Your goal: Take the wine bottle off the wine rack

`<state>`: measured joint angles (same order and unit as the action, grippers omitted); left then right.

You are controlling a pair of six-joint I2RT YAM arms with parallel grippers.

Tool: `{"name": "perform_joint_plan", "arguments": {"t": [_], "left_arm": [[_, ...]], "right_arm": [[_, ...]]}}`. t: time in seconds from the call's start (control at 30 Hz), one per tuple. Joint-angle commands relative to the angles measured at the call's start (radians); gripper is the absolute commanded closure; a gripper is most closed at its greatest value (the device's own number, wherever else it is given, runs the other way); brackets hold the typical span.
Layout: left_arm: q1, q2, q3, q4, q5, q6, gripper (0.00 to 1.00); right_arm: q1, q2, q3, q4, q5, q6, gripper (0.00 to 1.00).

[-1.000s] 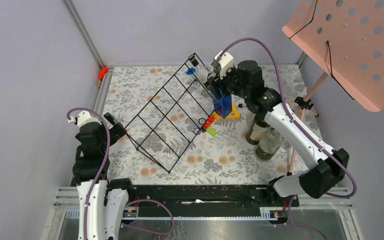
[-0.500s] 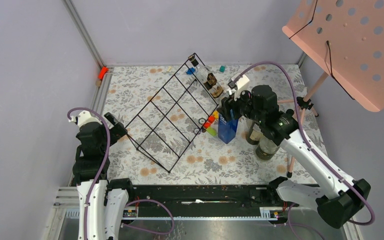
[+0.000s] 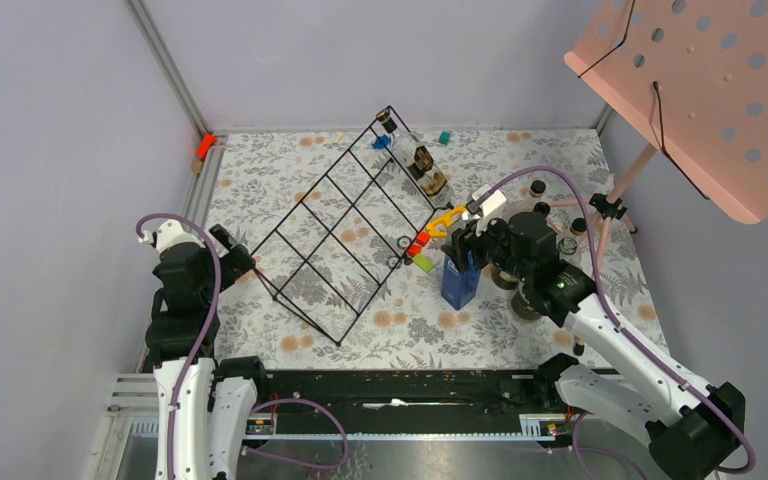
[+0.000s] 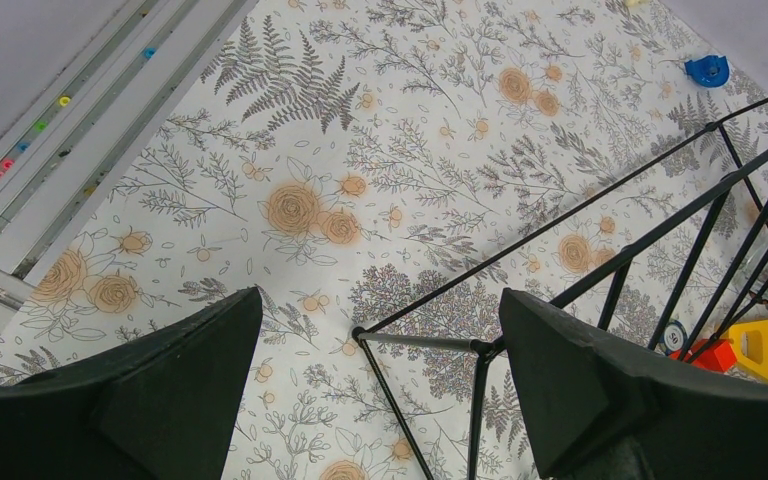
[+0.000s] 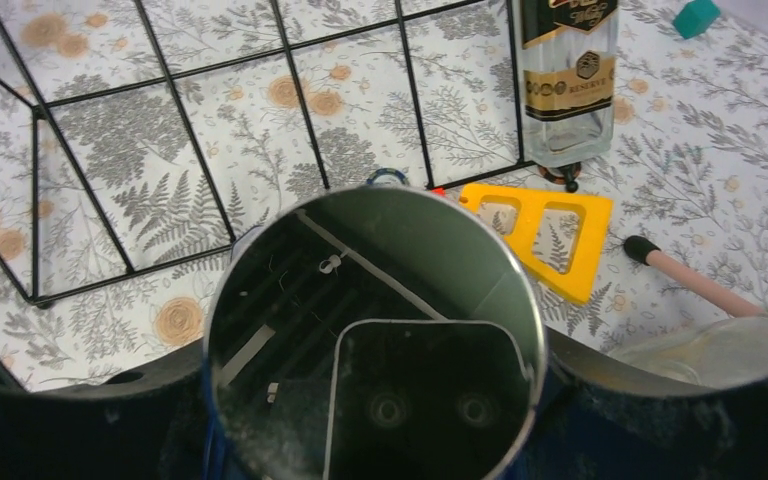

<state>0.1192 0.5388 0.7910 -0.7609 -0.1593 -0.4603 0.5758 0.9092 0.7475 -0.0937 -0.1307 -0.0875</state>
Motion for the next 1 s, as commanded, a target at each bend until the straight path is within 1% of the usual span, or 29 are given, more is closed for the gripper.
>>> {"name": "perform_joint_plan", "arguments": {"t": [0.0, 0.17, 0.23, 0.37, 0.4, 0.43, 0.57, 0.8, 0.87, 0.97], "left_arm": [[0.005, 0.003, -0.001, 0.055, 0.015, 0.014, 0.01], [0.005, 0.006, -0.001, 0.055, 0.014, 0.014, 0.01], [0.005, 0.006, -0.001, 0.054, 0.014, 0.014, 0.01], [0.005, 0.007, -0.001, 0.055, 0.014, 0.014, 0.01], [0.005, 0.006, 0.000, 0.055, 0.014, 0.014, 0.01], [0.005, 0.006, -0.001, 0.055, 0.013, 0.014, 0.01], [0.005, 0.004, -0.001, 0.055, 0.010, 0.014, 0.01], [0.005, 0.006, -0.001, 0.055, 0.014, 0.014, 0.01], [0.005, 0.007, -0.001, 0.055, 0.014, 0.014, 0.01], [0.005, 0.006, -0.001, 0.055, 0.015, 0.015, 0.01]], "right_arm": [[0.004, -0.017, 0.026, 0.219, 0.073, -0.014, 1.00], [0.004, 0.032, 0.063, 0.223, 0.116, -0.007, 1.00], [0.004, 0.045, 0.078, 0.227, 0.126, 0.003, 0.87], [0.004, 0.053, 0.091, 0.226, 0.116, 0.016, 0.56], [0.004, 0.053, 0.092, 0.224, 0.109, 0.016, 0.50], [0.003, 0.053, 0.093, 0.219, 0.104, 0.016, 0.46], [0.004, 0.048, 0.104, 0.192, 0.086, 0.013, 0.33], [0.004, 0.035, 0.145, 0.097, 0.042, -0.019, 0.21], [0.004, 0.030, 0.150, 0.045, 0.022, -0.029, 0.17], [0.004, 0.015, 0.146, 0.016, 0.014, -0.037, 0.15]]}}
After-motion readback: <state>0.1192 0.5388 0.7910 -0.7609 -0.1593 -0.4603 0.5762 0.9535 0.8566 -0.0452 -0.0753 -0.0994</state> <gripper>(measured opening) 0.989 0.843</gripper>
